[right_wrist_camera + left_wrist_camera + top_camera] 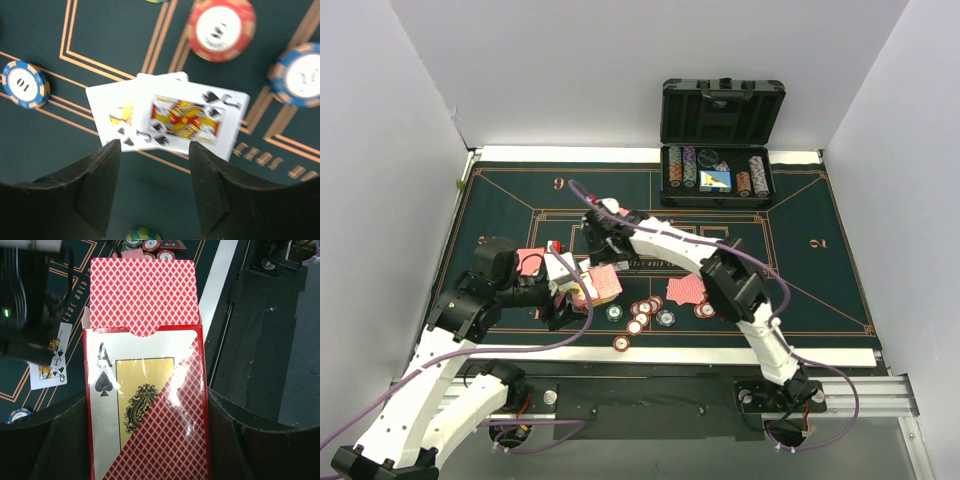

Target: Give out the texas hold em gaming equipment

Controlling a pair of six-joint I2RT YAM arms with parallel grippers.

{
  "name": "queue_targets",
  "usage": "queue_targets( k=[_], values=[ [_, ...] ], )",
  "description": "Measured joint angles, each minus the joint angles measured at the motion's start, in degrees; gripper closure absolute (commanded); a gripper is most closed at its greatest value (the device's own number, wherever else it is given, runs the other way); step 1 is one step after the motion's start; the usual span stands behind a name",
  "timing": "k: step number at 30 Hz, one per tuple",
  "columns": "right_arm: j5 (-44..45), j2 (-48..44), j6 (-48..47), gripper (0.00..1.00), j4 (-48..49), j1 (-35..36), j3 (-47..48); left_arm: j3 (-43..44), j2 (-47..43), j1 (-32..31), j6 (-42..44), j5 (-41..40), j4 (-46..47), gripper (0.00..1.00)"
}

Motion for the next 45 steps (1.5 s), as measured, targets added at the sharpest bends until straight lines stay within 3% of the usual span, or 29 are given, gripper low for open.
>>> queue_targets(
  k=[11, 15, 18, 29, 41, 45],
  values=[
    [-14.8, -32.5, 8.6, 0.22, 8.3, -10.6, -25.8, 0.0, -0.6, 0.0, 0.1, 0.0, -0.2, 1.00],
    [-22.8, -47.1, 15.0, 0.16, 16.7, -13.3, -36.2, 0.0, -0.9, 0.0, 0.1, 0.0, -0.2, 1.00],
    [-28.1, -52.9, 19.9, 0.15, 23.6, -14.3, -42.2, 0.0, -0.8, 0.0, 0.1, 0.0, -0.2, 1.00],
    [-37.2, -54.0, 24.6, 0.15, 29.6, -6.8, -46.5, 0.0, 0.0, 0.0, 0.4, 0.1, 0.1, 1.00],
    [-40.2, -51.7, 26.3, 0.38, 33.1, -4.4, -48.0, 0.0, 0.3, 0.0, 0.4, -0.2, 1.2, 1.00],
    [-40.8, -51.7, 26.8, 0.41, 33.4, -4.4, -49.5, 0.0, 0.3, 0.0, 0.4, -0.2, 1.6, 1.00]
  ],
)
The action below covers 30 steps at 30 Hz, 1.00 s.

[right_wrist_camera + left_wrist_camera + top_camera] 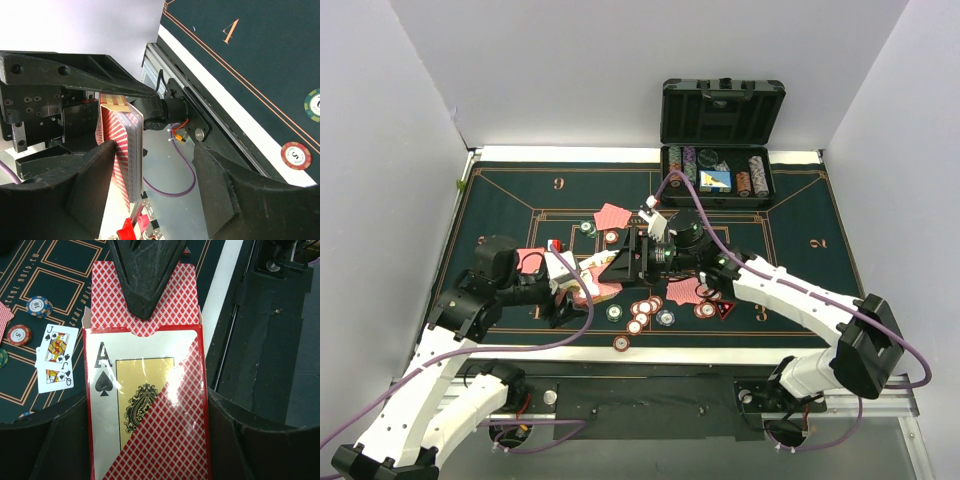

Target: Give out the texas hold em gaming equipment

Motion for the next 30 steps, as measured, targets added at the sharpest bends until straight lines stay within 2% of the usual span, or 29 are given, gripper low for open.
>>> queue_targets(
  k=[7, 15, 23, 30],
  values=[
    [-0.2, -0.2, 0.0, 0.28, 0.2, -0.5, -0.8, 0.0, 0.2, 0.0, -0.1, 0.0, 0.3, 1.00],
    [1.3, -5.1, -1.2, 0.22, -3.0, -4.2, -1.0, 0.0, 0.2, 0.0, -0.5, 0.0, 0.7, 1.00],
    [1.1, -7.7, -1.4, 0.21, -2.8, -3.2, -1.1, 0.0, 0.2, 0.0, -1.0, 0.0, 0.9, 1.00],
    [0.1, -6.3, -1.5, 0.25, -1.2, -0.5, -1.2, 0.0, 0.6, 0.0, -1.5, 0.0, 1.7, 1.00]
  ],
)
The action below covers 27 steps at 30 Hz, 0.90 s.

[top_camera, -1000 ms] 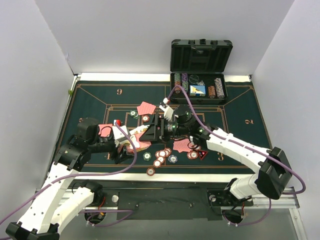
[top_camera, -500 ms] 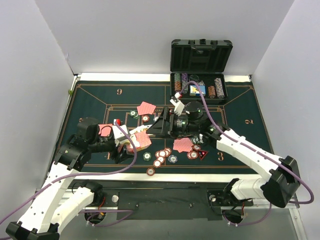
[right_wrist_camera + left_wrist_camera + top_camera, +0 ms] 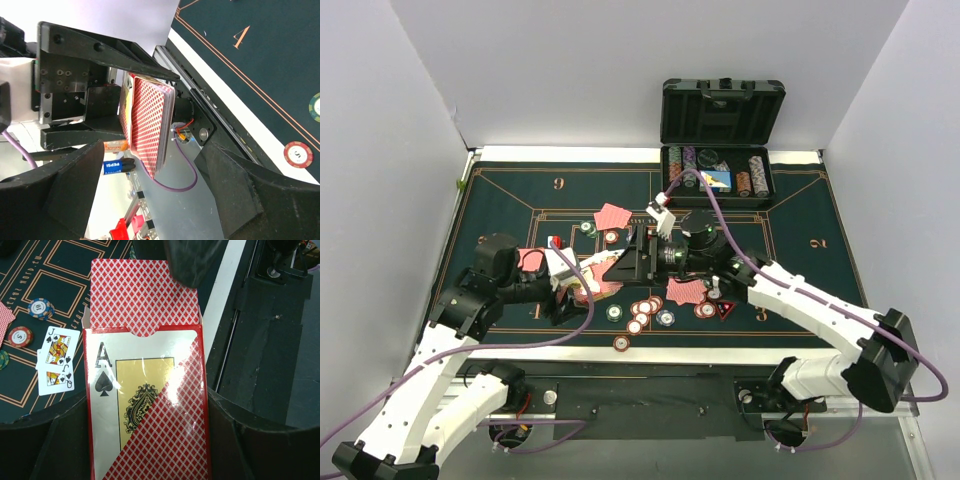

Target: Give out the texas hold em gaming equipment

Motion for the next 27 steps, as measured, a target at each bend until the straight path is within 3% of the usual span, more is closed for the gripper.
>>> queue_targets(
  k=[8, 16, 27],
  values=[
    [-0.4, 4.2, 2.4, 0.47, 3.4, 0.9, -1.3, 0.0, 0.3, 0.0, -0.1, 0.0, 0.0, 1.00],
    [-0.9, 4.7, 7.9, 0.57, 11.4, -0.3, -5.1, 0.0, 0.8, 0.0, -0.9, -0.7, 0.0, 1.00],
    [-0.5, 1.1, 7.8, 0.65, 9.6, -4.5, -6.8, 0.0, 0.8, 0.0, -1.2, -1.0, 0.0, 1.00]
  ],
)
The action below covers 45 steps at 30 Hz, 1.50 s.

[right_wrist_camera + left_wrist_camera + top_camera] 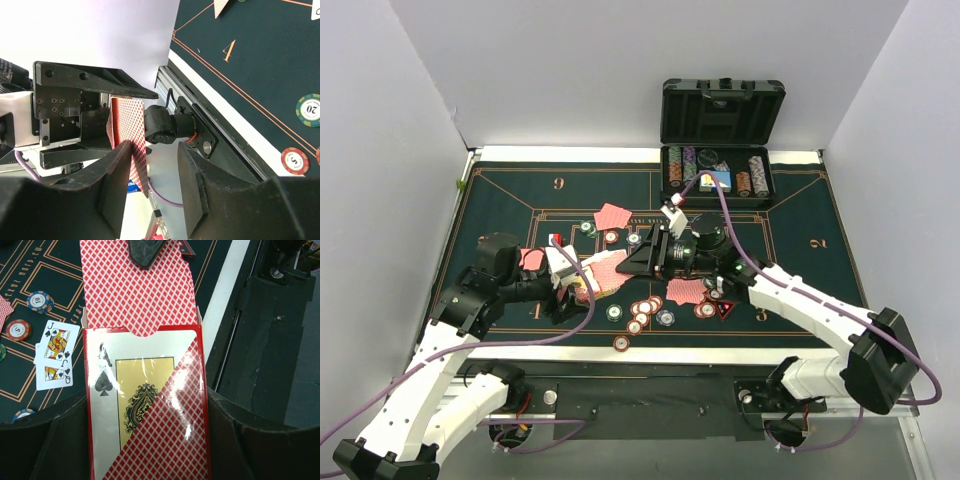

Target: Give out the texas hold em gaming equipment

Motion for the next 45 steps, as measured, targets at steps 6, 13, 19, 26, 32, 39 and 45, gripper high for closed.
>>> queue_targets(
  k=[6, 13, 19, 26, 32, 39, 45],
  values=[
    [0.2, -1.4, -0.9, 0.72, -1.8, -0.7, 0.0, 0.0, 0.0, 0.0, 0.0, 0.0, 0.0, 1.00],
    [0.7, -3.4, -2.4, 0.94, -5.3, -2.3, 0.1, 0.0, -0.3, 0.0, -0.1, 0.0, 0.0, 1.00],
    [0.8, -4.7, -2.4, 1.00, -7.2, -3.9, 0.7, 0.0, -0.3, 0.0, 0.0, 0.0, 0.0, 1.00],
    [0.4, -7.6, -4.9, 1.00, -12.8, -9.0, 3.7, 0.0, -0.6, 0.0, 0.0, 0.0, 0.0, 1.00],
    [4.8, -7.7, -14.0, 1.00, -26.1, -13.3, 14.8, 0.0, -0.9, 0.0, 0.0, 0.0, 0.0, 1.00],
    [22.0, 2.1, -27.9, 1.00, -40.8, -7.3, 28.8, 0.0, -1.1, 0.0, 0.0, 0.2, 0.1, 1.00],
    [44.3, 23.9, -35.3, 1.00, -51.0, 1.7, 38.9, 0.0, -1.1, 0.0, 0.0, 0.3, 0.0, 1.00]
  ],
)
